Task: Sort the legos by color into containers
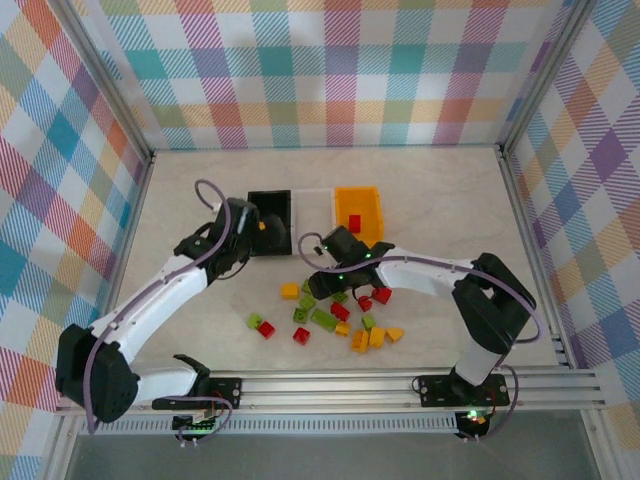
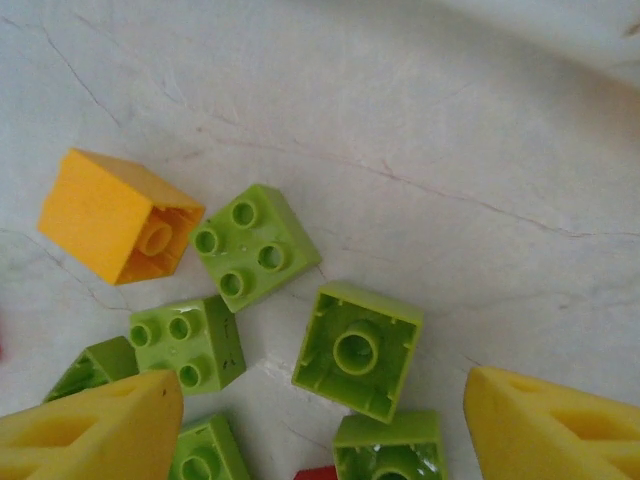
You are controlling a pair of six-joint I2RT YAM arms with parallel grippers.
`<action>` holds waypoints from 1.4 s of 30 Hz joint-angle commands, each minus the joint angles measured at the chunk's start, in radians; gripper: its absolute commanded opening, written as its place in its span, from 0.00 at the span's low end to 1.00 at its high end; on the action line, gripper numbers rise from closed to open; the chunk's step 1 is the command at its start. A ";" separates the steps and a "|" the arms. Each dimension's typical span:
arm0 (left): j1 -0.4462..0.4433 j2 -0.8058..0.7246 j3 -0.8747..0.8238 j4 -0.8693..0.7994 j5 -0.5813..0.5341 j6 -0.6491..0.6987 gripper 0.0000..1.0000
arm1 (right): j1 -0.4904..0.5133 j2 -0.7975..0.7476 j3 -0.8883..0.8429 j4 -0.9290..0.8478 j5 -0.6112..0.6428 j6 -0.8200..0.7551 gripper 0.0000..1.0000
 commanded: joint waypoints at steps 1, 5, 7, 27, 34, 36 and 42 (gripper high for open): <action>0.000 -0.102 -0.095 -0.002 0.008 -0.042 1.00 | 0.007 0.039 0.053 -0.034 0.051 -0.046 0.72; 0.000 -0.189 -0.164 -0.010 -0.008 -0.059 1.00 | 0.015 0.089 0.075 -0.047 0.063 -0.062 0.69; 0.001 -0.207 -0.179 -0.018 -0.023 -0.060 1.00 | 0.024 0.113 0.088 -0.054 0.073 -0.069 0.68; 0.001 -0.187 -0.176 -0.018 -0.036 -0.065 1.00 | 0.025 -0.002 0.085 -0.016 0.128 -0.096 0.33; 0.003 -0.206 -0.190 -0.022 -0.030 -0.066 1.00 | -0.038 0.020 0.283 -0.074 0.132 -0.123 0.34; 0.003 -0.208 -0.191 -0.030 -0.030 -0.068 1.00 | -0.060 0.071 0.344 -0.080 0.136 -0.121 0.34; 0.003 -0.223 -0.190 -0.044 -0.029 -0.070 1.00 | -0.108 0.248 0.544 -0.132 0.190 -0.113 0.35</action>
